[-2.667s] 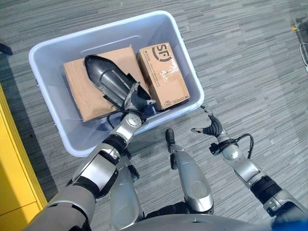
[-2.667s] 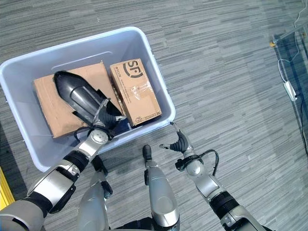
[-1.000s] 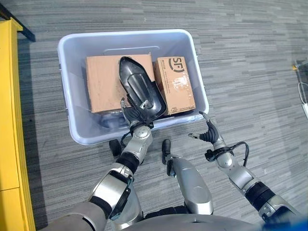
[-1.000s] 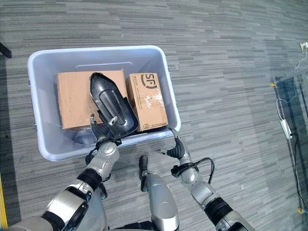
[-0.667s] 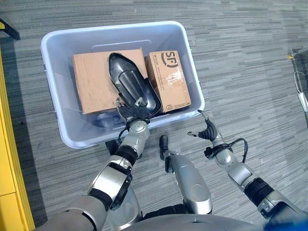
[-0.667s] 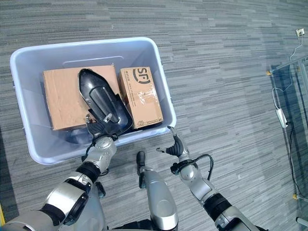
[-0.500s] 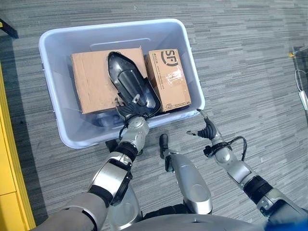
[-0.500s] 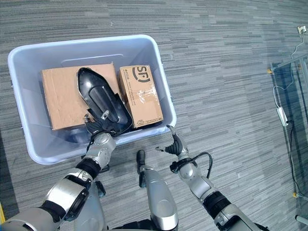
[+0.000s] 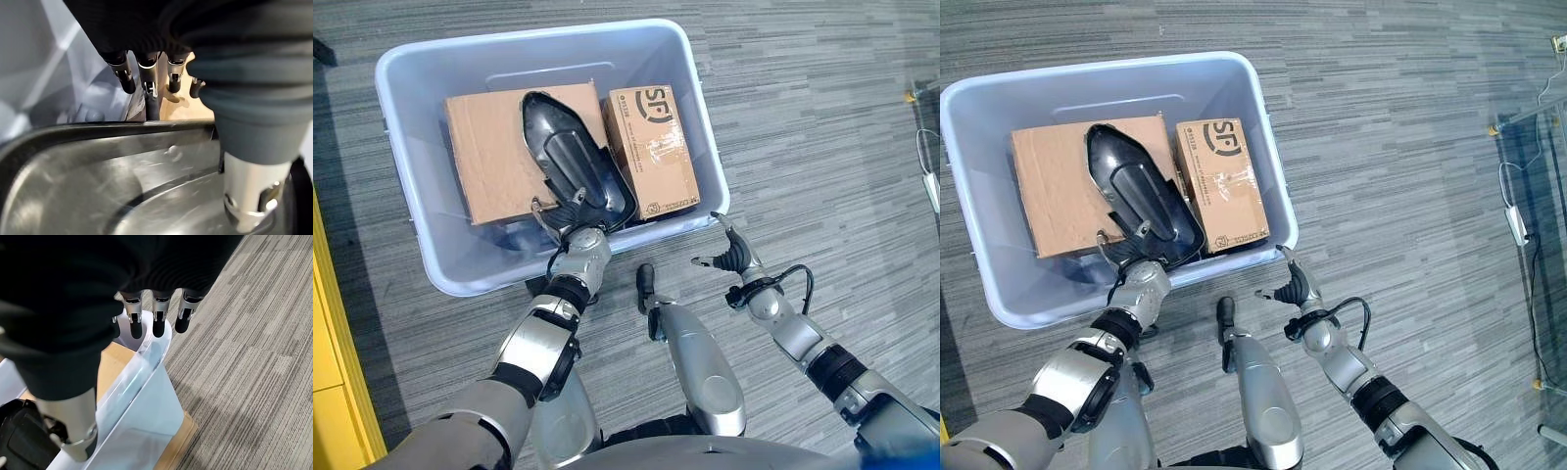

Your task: Move parts from the plastic box to the shelf.

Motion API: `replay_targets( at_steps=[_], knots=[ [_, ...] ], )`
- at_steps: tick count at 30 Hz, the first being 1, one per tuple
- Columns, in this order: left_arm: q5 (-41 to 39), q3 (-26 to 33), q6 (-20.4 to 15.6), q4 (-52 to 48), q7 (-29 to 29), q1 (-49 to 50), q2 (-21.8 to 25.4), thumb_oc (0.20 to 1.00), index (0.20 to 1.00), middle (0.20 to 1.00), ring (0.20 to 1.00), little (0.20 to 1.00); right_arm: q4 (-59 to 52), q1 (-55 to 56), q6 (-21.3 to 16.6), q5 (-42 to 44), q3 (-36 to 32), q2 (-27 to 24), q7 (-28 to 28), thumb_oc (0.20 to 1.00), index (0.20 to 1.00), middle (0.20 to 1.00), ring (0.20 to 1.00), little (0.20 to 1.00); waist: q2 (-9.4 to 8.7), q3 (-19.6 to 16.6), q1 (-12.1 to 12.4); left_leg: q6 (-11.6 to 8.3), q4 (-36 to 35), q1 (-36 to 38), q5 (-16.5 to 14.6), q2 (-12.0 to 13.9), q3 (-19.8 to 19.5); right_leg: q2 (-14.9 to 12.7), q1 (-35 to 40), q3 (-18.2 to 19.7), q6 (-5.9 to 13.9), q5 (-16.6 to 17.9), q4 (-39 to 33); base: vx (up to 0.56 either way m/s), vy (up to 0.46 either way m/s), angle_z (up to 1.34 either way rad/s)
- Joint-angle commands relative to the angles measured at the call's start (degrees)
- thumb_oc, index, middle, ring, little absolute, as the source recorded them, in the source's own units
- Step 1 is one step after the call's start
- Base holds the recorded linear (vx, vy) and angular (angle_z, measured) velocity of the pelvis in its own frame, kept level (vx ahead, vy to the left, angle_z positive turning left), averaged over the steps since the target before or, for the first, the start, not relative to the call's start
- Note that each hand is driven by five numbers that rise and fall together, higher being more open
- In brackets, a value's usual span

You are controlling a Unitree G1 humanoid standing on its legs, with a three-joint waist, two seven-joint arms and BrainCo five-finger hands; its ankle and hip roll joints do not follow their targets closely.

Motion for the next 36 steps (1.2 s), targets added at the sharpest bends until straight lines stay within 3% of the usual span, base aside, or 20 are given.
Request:
replay_targets(
  at_steps=[1, 3, 9, 18, 26, 29, 30, 31, 36],
  knots=[
    [9.16, 0.34, 6.30, 3.79, -4.56, -3.44, 1.62, 1.000, 1.000, 1.000, 1.000, 1.000, -6.05, -0.39, -0.83, 1.08, -1.20, -2.75, -0.60, 1.000, 1.000, 1.000, 1.000, 1.000, -2.48, 1.09, -1.15, -3.62, 4.36, 0.38, -3.73, 2.43, 1.24, 2.19, 1.16, -0.05, 1.01, 9.03, -10.05, -0.01, 0.009, -0.06],
    [19.60, -3.58, 8.38, 3.45, -6.92, -4.21, 3.06, 1.000, 1.000, 1.000, 1.000, 1.000, -6.74, -0.35, -0.96, 0.96, -1.37, -3.47, -0.20, 1.000, 1.000, 1.000, 1.000, 1.000, -2.33, 1.09, -1.61, -3.60, 4.49, -0.24, -3.61, 2.55, 1.65, 2.06, 0.24, 0.05, 0.92, 9.06, -9.70, -0.03, 0.025, -0.06],
    [21.65, -7.09, 8.25, 1.47, -9.76, -3.65, 3.02, 1.000, 1.000, 1.000, 1.000, 1.000, -7.45, 0.07, -1.09, 0.29, -1.76, -4.32, 0.25, 1.000, 1.000, 1.000, 1.000, 1.000, -1.58, 1.09, -2.00, -3.38, 4.31, -0.46, -3.57, 2.36, 2.16, 1.87, -0.53, 0.29, 0.91, 8.94, -9.29, -0.01, 0.033, -0.06],
    [18.52, -9.19, 8.99, 1.96, -10.87, -2.43, 0.64, 1.000, 1.000, 1.000, 1.000, 1.000, -6.94, -0.28, -1.45, -1.28, -2.41, -4.41, 0.88, 1.000, 1.000, 1.000, 1.000, 1.000, -0.84, 1.09, -2.59, -3.31, 4.28, -0.93, -3.56, 2.18, 2.60, 1.53, -1.51, 0.34, 0.90, 8.90, -9.04, 0.00, 0.003, 0.00],
    [6.11, -5.52, 5.53, 3.50, -12.80, -3.04, -0.06, 1.000, 1.000, 1.000, 1.000, 1.000, -7.50, -0.85, -0.35, -1.77, -2.47, -4.50, 1.30, 1.000, 1.000, 1.000, 1.000, 1.000, -0.64, 1.09, -2.94, -3.58, 4.65, -1.64, -3.45, 2.32, 2.50, 1.62, -2.35, 0.43, 0.67, 8.87, -8.81, 0.00, -0.008, 0.00],
    [7.08, -4.47, 4.76, 3.75, -13.50, -3.43, -0.07, 1.000, 1.000, 1.000, 1.000, 1.000, -7.34, -1.14, -0.40, -1.68, -2.35, -4.29, 1.25, 1.000, 1.000, 1.000, 1.000, 1.000, -0.71, 1.09, -3.01, -3.68, 4.87, -2.09, -3.41, 2.43, 2.37, 1.66, -2.78, 0.40, 0.59, 8.94, -8.68, 0.00, -0.038, 0.00],
    [6.46, -4.23, 4.83, 3.80, -13.56, -3.93, 0.10, 0.956, 0.956, 0.956, 0.956, 0.956, -7.51, -1.32, -0.22, -1.50, -2.37, -4.29, 1.28, 1.000, 1.000, 1.000, 1.000, 1.000, -0.80, 1.09, -3.04, -3.74, 5.07, -2.36, -3.41, 2.53, 2.36, 1.66, -3.02, 0.28, 0.52, 8.93, -8.56, 0.00, 0.000, 0.00],
    [2.81, -3.68, 5.04, 3.80, -13.55, -4.35, 0.33, 0.200, 0.200, 0.200, 0.200, 0.200, -7.86, -1.42, 0.07, -1.17, -2.51, -4.47, 1.52, 1.000, 1.000, 1.000, 1.000, 1.000, -0.75, 1.09, -3.15, -3.77, 5.07, -2.50, -3.37, 2.58, 2.39, 1.67, -3.31, 0.30, 0.49, 8.92, -8.42, 0.01, -0.033, -0.02],
    [2.22, -0.83, 5.90, 5.89, -10.41, -5.88, 1.83, 0.200, 0.200, 0.200, 0.200, 0.200, -7.84, -2.20, 0.17, -0.84, -2.12, -4.31, 1.72, 1.000, 1.000, 1.000, 1.000, 1.000, -0.89, 1.09, -3.30, -4.00, 5.55, -2.99, -3.47, 2.72, 2.33, 1.74, -3.72, 0.28, 0.38, 8.71, -8.18, 0.00, 0.000, 0.00]
  ],
)
